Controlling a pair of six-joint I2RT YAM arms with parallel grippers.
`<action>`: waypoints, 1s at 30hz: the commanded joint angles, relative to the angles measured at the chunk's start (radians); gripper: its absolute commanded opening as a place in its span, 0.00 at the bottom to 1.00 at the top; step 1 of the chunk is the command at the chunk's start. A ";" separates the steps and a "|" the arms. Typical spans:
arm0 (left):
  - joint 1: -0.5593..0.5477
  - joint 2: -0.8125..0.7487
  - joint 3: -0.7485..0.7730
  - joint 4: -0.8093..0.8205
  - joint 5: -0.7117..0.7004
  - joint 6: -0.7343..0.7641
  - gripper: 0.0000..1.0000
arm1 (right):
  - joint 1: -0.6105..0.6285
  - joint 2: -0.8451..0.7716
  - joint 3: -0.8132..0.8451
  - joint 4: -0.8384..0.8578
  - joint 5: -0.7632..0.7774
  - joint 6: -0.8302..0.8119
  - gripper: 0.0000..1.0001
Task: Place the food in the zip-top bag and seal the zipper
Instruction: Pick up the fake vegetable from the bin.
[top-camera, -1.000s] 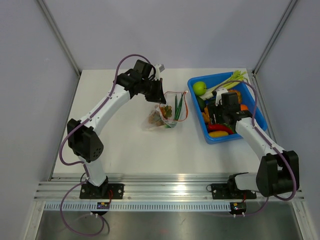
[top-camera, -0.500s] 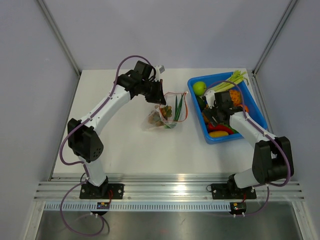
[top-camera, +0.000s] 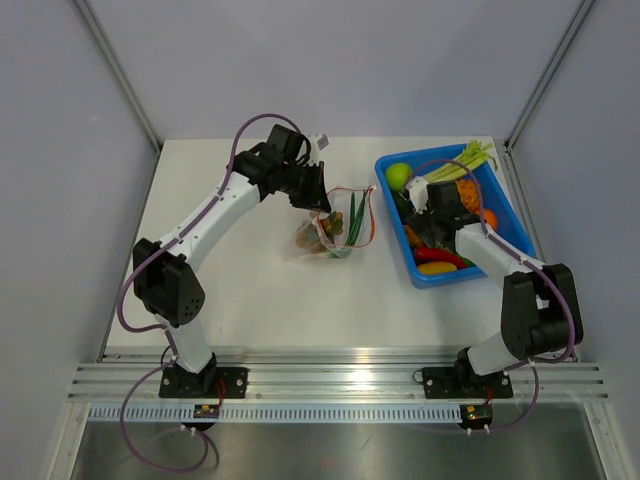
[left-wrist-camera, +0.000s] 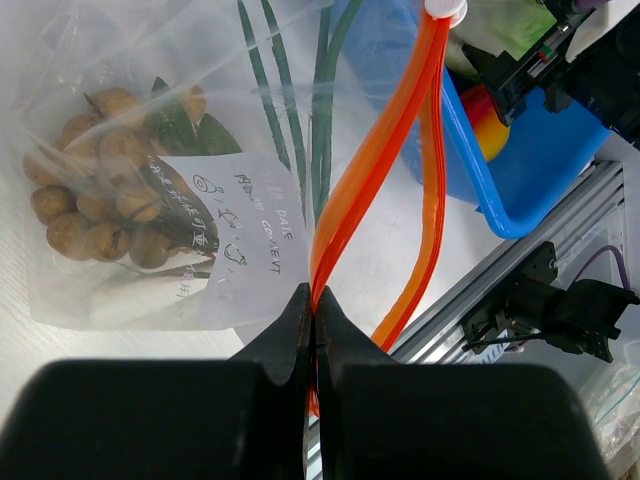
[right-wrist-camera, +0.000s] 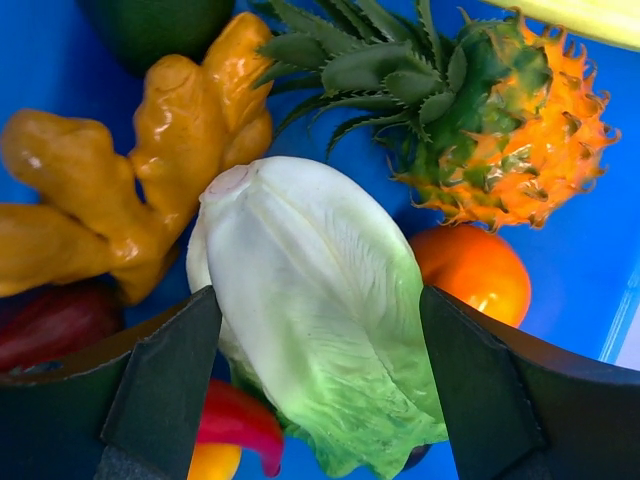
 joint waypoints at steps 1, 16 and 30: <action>0.002 -0.049 -0.014 0.037 0.030 0.005 0.00 | 0.007 0.003 -0.038 0.139 0.068 -0.013 0.86; 0.000 -0.057 -0.015 0.032 0.035 0.011 0.00 | 0.007 -0.014 -0.019 0.071 -0.033 0.049 0.55; 0.000 -0.062 -0.015 0.037 0.039 0.005 0.00 | 0.006 -0.204 0.009 0.063 -0.117 -0.055 0.33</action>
